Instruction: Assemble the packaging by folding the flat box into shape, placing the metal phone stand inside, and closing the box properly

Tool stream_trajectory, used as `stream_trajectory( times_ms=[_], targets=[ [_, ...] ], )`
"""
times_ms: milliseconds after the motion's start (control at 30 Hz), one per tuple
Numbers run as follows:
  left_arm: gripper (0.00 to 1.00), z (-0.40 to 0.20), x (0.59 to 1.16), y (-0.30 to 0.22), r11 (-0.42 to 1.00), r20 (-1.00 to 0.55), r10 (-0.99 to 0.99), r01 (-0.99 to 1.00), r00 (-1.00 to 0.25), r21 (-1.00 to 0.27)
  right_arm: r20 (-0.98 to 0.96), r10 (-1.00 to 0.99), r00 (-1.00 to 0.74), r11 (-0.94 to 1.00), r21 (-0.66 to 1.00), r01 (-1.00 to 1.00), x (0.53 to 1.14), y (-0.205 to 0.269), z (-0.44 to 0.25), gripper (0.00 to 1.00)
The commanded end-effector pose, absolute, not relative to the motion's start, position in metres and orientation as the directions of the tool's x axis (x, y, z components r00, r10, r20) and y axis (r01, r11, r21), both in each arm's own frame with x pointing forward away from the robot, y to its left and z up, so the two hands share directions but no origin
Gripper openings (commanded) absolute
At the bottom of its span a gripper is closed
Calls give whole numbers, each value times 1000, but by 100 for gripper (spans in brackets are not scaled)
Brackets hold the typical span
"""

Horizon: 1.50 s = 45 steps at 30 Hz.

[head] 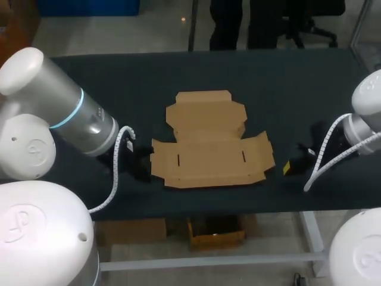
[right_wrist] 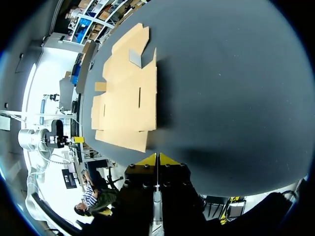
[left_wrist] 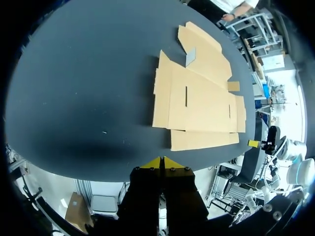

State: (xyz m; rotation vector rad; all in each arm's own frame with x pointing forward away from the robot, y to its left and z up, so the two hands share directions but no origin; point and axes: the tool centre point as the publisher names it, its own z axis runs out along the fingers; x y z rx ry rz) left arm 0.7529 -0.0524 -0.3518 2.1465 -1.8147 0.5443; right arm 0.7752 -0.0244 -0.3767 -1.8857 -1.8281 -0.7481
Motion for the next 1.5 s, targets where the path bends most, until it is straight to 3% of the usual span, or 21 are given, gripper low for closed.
stream_trajectory(
  times_ms=[33,667,1500],
  targets=[
    [0,-362,758,-59,-163,454,-881,-986,135,-23,641,768,-11,-44,70,997,783,-21,-385,0],
    [0,-391,763,-54,-50,513,-856,-998,59,32,643,765,-28,-4,49,999,785,-3,-400,0],
    [0,-409,770,-63,-18,538,-841,-998,47,58,650,760,-12,23,-8,1000,787,10,-425,0]
  ],
)
